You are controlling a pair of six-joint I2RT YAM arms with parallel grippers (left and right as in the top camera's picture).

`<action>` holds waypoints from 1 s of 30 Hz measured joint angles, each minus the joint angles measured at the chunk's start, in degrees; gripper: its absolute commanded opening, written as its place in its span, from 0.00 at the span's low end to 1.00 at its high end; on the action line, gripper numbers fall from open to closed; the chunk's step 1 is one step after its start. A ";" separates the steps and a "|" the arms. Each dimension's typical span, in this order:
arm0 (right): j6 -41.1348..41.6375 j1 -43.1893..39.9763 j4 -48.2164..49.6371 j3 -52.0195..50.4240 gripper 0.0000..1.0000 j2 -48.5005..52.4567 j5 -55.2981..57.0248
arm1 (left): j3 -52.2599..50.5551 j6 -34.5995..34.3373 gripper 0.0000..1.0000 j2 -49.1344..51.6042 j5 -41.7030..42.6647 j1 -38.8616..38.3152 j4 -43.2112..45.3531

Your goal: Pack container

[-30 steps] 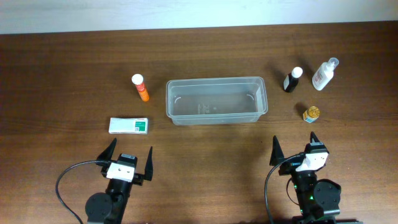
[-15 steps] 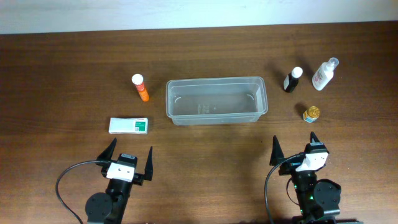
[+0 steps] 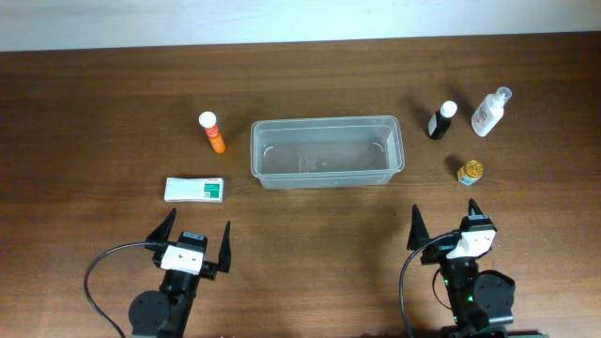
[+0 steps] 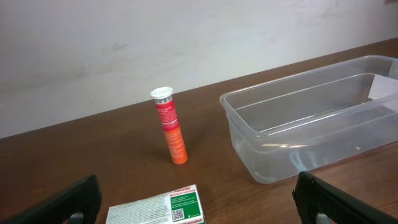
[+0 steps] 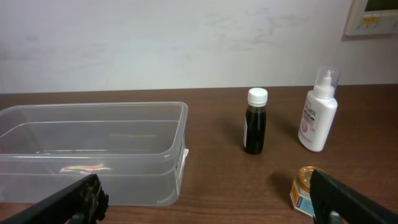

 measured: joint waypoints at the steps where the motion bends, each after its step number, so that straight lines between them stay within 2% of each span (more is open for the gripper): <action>1: -0.02 0.00 0.00 0.00 0.98 0.00 0.00 | 0.00 0.00 0.99 0.00 0.00 0.00 0.00; 24: 0.07 0.00 0.13 0.00 0.98 0.00 -1.18 | 0.00 0.00 0.99 0.00 0.00 0.00 0.00; 30: 0.09 0.00 6.05 0.00 0.98 0.00 -8.59 | 0.00 0.00 1.00 0.00 0.00 0.00 0.00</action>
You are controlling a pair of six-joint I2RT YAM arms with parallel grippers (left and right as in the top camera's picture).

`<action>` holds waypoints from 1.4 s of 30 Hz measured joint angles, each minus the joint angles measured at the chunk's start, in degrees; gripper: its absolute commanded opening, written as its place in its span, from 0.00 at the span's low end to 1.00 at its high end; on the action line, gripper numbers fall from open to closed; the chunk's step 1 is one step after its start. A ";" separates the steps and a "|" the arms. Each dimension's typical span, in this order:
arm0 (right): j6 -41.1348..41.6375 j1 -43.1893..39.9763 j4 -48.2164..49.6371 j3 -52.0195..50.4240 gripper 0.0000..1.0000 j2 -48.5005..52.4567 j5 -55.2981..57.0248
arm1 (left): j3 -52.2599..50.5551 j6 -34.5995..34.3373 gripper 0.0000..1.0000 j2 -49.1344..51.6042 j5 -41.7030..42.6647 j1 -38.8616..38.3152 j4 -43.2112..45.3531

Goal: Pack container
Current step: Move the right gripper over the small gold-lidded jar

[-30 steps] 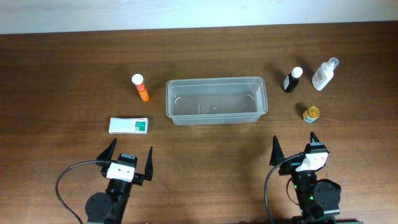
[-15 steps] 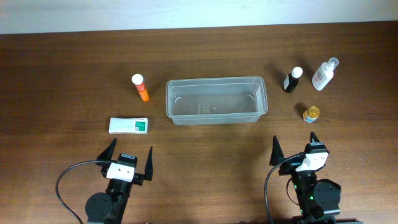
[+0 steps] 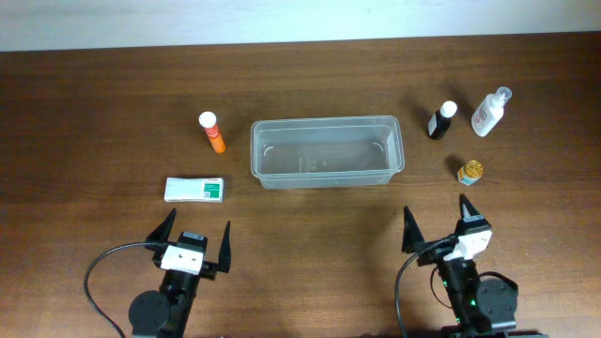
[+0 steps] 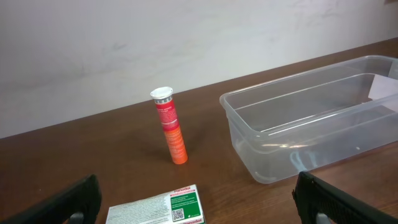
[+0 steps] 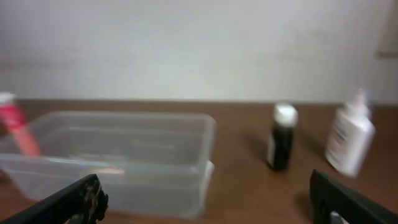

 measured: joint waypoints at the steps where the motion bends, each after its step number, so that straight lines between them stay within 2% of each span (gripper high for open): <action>1: 0.00 0.00 2.10 0.00 0.98 0.00 -1.53 | 0.00 0.00 0.99 0.00 -0.02 0.00 0.00; 5: -0.02 0.00 8.09 0.15 0.98 -0.02 -6.05 | 0.00 0.00 0.99 0.00 -0.02 0.00 0.00; 9: -0.15 0.00 8.09 3.10 0.98 0.28 -6.47 | 0.00 0.00 0.99 0.00 -0.02 0.00 0.00; 13: -2.43 0.00 4.72 12.02 0.98 4.63 -4.59 | 0.00 0.00 1.00 0.00 -0.02 0.00 0.00; 18: -8.72 0.00 -8.09 28.04 0.98 19.54 2.27 | 0.00 0.00 0.99 0.02 -0.02 0.00 0.00; 23: -11.74 -3.19 -29.31 51.87 0.98 44.76 6.64 | 0.02 0.00 0.99 -0.07 -0.02 0.00 0.00; 27: -12.70 -9.62 -46.95 73.13 0.99 63.41 3.96 | 0.02 0.00 0.99 -0.02 -0.02 0.00 0.00; 32: -12.90 -15.91 -66.73 96.39 0.98 81.57 -1.03 | 0.02 0.00 0.99 -0.04 -0.02 0.00 -0.02; 36: -12.94 -18.75 -74.36 105.44 0.98 90.09 -2.56 | 0.02 0.00 0.99 -0.04 -0.04 0.00 -0.02; 42: -12.92 -19.96 -79.62 106.79 0.98 95.58 -3.34 | 0.02 0.00 0.99 -0.04 -0.04 0.00 -0.02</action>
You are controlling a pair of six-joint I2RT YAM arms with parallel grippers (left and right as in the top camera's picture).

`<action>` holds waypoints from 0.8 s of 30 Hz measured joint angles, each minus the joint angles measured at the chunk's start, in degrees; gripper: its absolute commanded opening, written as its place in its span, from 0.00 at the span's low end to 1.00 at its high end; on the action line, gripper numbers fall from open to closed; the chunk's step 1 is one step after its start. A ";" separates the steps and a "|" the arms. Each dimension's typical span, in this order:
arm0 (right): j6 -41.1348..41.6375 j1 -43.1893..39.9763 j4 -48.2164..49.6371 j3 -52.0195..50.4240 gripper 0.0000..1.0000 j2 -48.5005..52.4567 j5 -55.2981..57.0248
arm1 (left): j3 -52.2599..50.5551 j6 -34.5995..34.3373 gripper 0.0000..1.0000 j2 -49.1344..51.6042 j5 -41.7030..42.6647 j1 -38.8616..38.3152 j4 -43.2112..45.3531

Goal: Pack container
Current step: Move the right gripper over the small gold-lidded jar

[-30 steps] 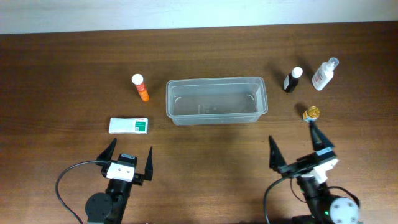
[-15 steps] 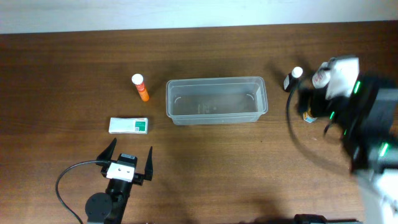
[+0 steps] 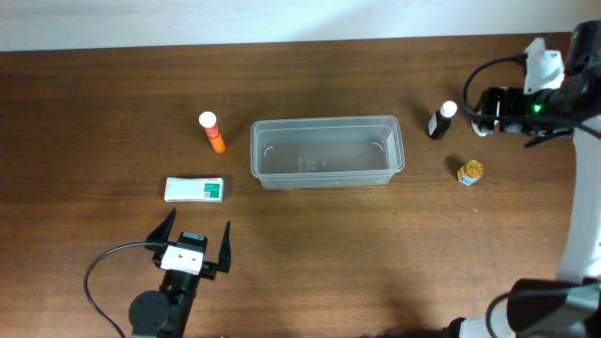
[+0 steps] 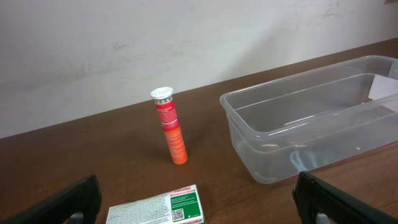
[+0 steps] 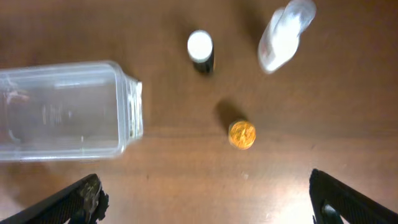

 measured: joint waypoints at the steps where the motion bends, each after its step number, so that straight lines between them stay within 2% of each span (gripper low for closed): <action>1: 0.02 0.00 -0.57 0.00 0.98 0.44 -0.07 | 0.00 0.00 0.99 0.00 0.00 0.00 0.00; 7: 1.11 -0.17 -1.51 0.11 0.98 4.55 0.02 | 0.00 0.00 0.99 0.00 0.00 0.00 0.00; 24: 16.98 -1.66 -1.31 -2.32 0.98 22.62 5.90 | 0.00 0.00 0.99 0.00 0.00 0.00 0.00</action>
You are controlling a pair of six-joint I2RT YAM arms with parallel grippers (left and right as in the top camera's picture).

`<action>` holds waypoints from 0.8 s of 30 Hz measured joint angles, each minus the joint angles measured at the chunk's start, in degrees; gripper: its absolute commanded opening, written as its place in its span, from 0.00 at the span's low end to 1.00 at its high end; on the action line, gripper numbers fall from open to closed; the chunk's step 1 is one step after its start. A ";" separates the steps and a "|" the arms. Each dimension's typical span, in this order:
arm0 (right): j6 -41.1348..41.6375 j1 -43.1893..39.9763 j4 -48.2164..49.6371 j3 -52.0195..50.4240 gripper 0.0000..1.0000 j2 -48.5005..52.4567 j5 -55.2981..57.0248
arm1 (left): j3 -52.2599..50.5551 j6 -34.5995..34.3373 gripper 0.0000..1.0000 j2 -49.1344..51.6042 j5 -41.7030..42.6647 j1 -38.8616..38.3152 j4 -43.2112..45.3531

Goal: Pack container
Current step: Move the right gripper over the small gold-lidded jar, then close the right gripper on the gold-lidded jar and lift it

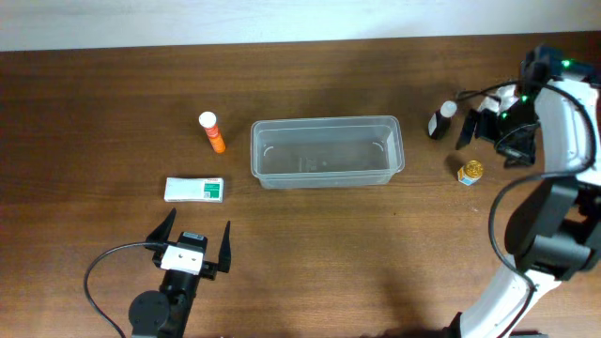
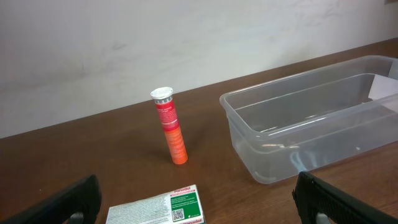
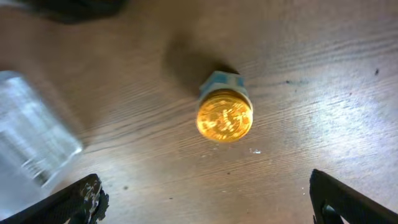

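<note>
A clear plastic container (image 1: 327,150) stands empty mid-table. To its left are an orange tube (image 1: 212,132) standing upright and a white-and-green box (image 1: 195,190) lying flat. On its right are a black bottle (image 1: 439,120) and a small gold-lidded jar (image 1: 470,171). My right gripper (image 1: 488,141) hangs open, pointing down close above the jar (image 3: 225,115), and touches nothing. The arm hides the white spray bottle. My left gripper (image 2: 199,205) rests open near the front edge, with the box (image 2: 155,208) just ahead of it.
The right arm reaches in from the table's right edge. In the right wrist view a corner of the container (image 3: 31,137) is at the left. In the left wrist view, the tube (image 2: 170,127) and container (image 2: 311,118) stand farther back.
My right gripper has come lower and closer to the gold-lidded jar, which now fills more of the right wrist view. It now covers the spray bottle in the overhead view. The left arm has not moved.
Both grippers rested open at the table's front edge, facing the objects. Then the right one had shifted slightly and its view was blurred. Later it was high over the back right, looking down on both bottles and the jar. Now it hangs low above the jar.
</note>
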 measured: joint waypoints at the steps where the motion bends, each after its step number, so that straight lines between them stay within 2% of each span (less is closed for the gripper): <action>1: 0.37 0.00 0.44 -0.57 0.98 0.37 0.37 | 0.00 0.00 0.99 0.00 0.00 0.00 0.00; 7: 1.70 0.00 5.31 -3.21 0.98 0.81 2.32 | 0.00 0.00 1.00 0.00 0.00 0.00 0.00; 19: -3.13 0.00 14.56 -13.00 1.00 0.81 3.45 | 0.00 0.00 0.99 0.00 0.00 0.00 0.00; 24: -4.33 0.00 19.63 -17.29 0.95 0.81 3.50 | 0.00 0.00 0.99 0.00 0.02 0.00 0.00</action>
